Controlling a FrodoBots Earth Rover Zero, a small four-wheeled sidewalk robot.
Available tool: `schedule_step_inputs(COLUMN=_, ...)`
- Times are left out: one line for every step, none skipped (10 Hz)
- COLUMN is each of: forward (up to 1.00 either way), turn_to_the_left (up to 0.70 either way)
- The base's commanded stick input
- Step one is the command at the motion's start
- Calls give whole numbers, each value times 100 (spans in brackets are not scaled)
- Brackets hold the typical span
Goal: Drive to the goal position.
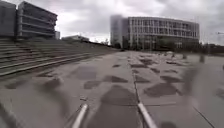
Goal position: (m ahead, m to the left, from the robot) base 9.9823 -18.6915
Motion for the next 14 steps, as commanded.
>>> schedule_step_inputs(forward=100, turn_to_the_left=-27)
schedule_step_inputs(forward=100, turn_to_the_left=-27)
schedule_step_inputs(forward=100, turn_to_the_left=-27)
schedule_step_inputs(forward=100, turn_to_the_left=-27)
schedule_step_inputs(forward=100, turn_to_the_left=-27)
schedule_step_inputs(forward=100, turn_to_the_left=-27)
schedule_step_inputs(forward=100, turn_to_the_left=-27)
schedule_step_inputs(forward=100, turn_to_the_left=-27)
schedule_step_inputs(forward=100, turn_to_the_left=-27)
schedule_step_inputs(forward=100, turn_to_the_left=-27)
schedule_step_inputs(forward=100, turn_to_the_left=-27)
schedule_step_inputs(forward=100, turn_to_the_left=-27)
schedule_step_inputs(forward=100, turn_to_the_left=-27)
schedule_step_inputs(forward=100, turn_to_the_left=-27)
